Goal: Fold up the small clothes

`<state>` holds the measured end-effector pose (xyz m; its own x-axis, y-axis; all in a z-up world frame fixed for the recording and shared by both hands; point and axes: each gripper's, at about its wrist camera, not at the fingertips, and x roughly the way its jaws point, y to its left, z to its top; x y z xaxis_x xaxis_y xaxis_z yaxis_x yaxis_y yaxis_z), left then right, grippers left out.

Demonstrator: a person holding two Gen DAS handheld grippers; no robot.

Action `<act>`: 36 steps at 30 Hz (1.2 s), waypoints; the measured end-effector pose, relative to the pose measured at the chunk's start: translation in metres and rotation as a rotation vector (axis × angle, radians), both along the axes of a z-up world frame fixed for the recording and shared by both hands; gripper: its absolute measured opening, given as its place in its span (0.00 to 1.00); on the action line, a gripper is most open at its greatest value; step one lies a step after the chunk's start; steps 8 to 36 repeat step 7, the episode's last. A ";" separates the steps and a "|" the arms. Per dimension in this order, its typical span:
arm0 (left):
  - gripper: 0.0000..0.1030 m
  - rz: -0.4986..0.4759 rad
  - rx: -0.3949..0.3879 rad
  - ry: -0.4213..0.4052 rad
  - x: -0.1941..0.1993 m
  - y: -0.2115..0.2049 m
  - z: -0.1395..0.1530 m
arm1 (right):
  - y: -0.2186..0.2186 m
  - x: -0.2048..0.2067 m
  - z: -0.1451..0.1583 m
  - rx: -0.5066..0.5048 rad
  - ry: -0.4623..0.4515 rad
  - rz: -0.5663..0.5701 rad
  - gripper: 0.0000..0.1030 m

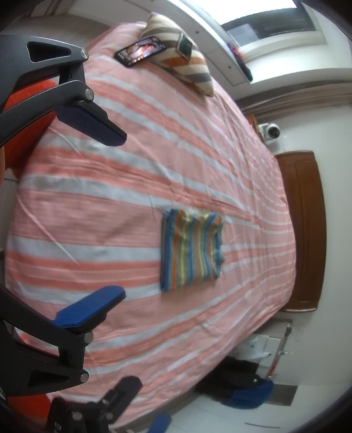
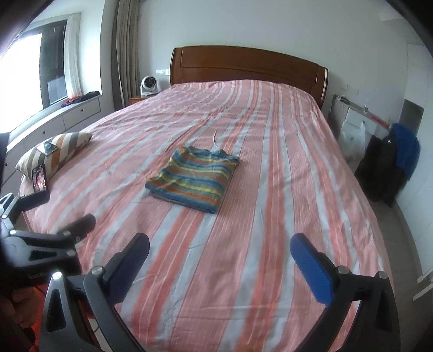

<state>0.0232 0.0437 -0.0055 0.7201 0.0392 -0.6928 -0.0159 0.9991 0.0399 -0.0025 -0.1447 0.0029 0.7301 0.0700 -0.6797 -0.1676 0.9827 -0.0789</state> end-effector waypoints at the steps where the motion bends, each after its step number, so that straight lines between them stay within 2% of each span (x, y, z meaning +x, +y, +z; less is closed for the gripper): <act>1: 1.00 -0.003 -0.005 0.002 -0.001 -0.001 0.001 | -0.001 0.001 -0.002 0.003 0.007 -0.002 1.00; 36: 1.00 0.007 0.012 -0.015 -0.003 -0.001 0.003 | -0.005 0.001 -0.004 0.015 0.010 -0.009 1.00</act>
